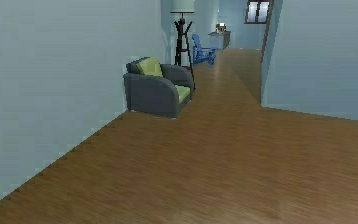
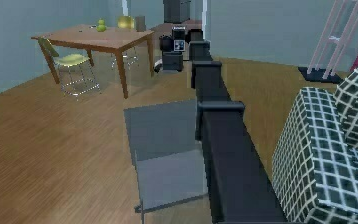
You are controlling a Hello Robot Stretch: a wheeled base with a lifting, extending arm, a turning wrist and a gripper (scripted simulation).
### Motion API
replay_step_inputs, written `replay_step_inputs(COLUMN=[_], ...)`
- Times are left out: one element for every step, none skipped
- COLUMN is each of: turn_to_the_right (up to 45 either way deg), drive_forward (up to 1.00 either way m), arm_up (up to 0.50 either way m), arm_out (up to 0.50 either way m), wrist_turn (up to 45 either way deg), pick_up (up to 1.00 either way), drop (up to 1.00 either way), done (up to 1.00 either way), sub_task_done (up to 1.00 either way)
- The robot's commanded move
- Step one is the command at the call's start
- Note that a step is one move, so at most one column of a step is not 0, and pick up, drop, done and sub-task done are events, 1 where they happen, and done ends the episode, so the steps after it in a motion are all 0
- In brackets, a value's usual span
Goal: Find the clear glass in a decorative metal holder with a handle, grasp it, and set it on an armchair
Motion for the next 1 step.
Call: replay_step_inputs(turn_to_the_right=[0.0], drive_forward=[0.0], arm_up=[-0.5], arm_out=[0.0], wrist_turn=[0.0], pick_up=[0.0], drop=[0.0], done=[0.0], sub_task_done=[0.0])
